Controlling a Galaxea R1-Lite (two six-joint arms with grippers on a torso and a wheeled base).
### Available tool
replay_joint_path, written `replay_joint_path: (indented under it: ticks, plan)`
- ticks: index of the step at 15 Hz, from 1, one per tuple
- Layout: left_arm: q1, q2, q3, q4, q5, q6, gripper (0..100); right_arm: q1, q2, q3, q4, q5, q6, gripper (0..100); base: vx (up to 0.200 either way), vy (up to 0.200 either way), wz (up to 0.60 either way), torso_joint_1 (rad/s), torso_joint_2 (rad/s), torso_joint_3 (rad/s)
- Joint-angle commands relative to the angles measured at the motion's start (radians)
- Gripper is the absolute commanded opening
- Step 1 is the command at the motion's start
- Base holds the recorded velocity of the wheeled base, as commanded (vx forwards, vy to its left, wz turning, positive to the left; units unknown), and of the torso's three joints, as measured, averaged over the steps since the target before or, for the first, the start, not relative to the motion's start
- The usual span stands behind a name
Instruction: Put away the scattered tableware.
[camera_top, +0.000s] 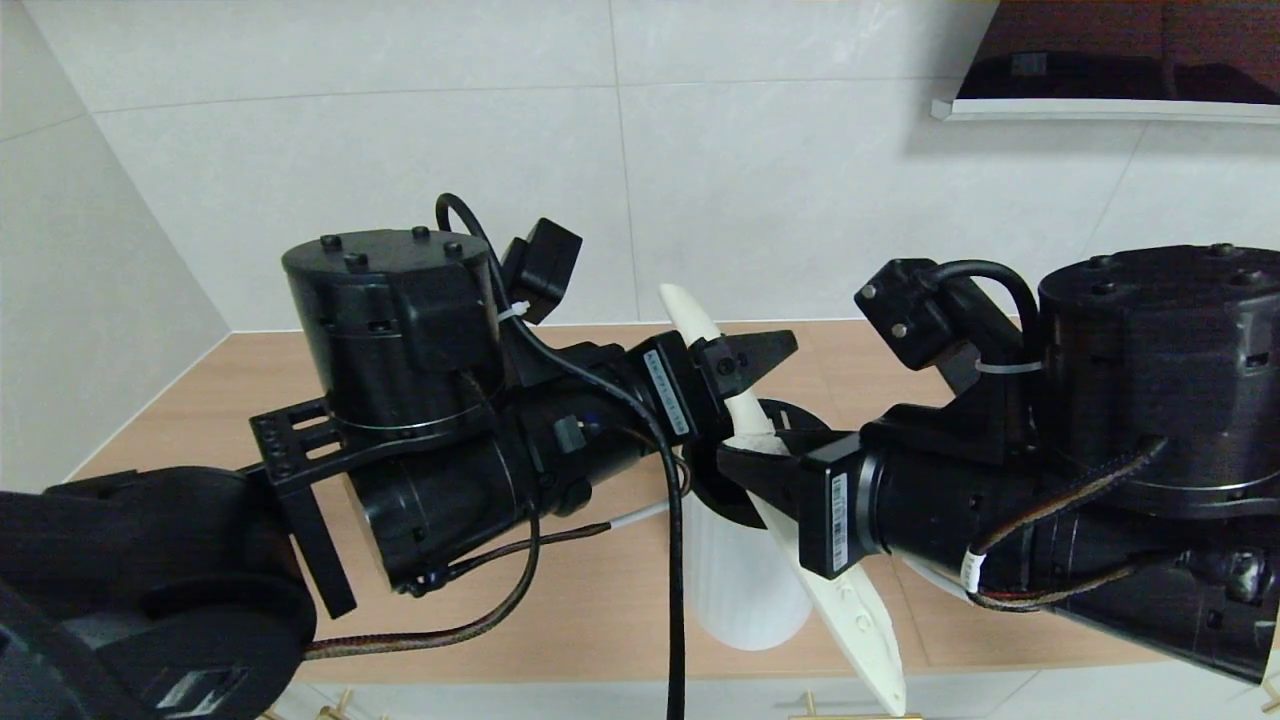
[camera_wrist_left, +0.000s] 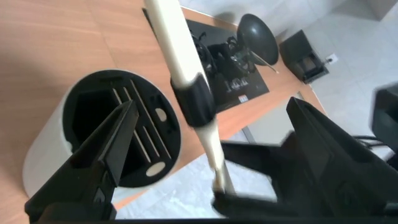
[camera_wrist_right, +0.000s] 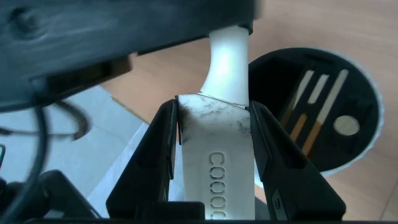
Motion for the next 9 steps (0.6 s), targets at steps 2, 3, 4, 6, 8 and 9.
replay_joint_path:
  ticks: [2, 3, 4, 6, 8, 9]
  plan:
    - [0.0, 0.01, 0.002, -0.005, 0.004, 0.002, 100, 0.007, -0.001, 0.001, 0.0, 0.0, -0.001, 0, 0.0, 0.0, 0.0, 0.0, 0.0, 0.0]
    - [0.0, 0.01, 0.002, -0.005, 0.005, 0.002, 100, 0.007, -0.002, 0.008, 0.0, 0.0, -0.001, 0, 0.0, 0.0, 0.0, 0.0, 0.0, 0.0]
    - [0.0, 0.012, 0.002, -0.005, 0.007, 0.003, 100, 0.007, -0.007, 0.009, -0.002, 0.0, -0.001, 0, 0.0, 0.0, 0.0, 0.0, 0.0, 0.0]
    - [0.0, 0.012, 0.002, -0.005, 0.007, 0.003, 0, 0.013, -0.011, 0.014, -0.009, 0.0, -0.002, 0, 0.0, 0.0, 0.0, 0.0, 0.0, 0.0]
    - [0.0, 0.012, 0.002, -0.003, 0.005, 0.003, 0, 0.018, -0.013, 0.018, -0.009, 0.002, -0.002, 0, 0.0, 0.0, 0.0, 0.0, 0.0, 0.0]
    - [0.0, 0.015, 0.002, -0.003, 0.005, 0.003, 0, 0.018, -0.014, 0.021, -0.009, 0.002, -0.004, 0, 0.0, 0.0, 0.0, 0.0, 0.0, 0.0]
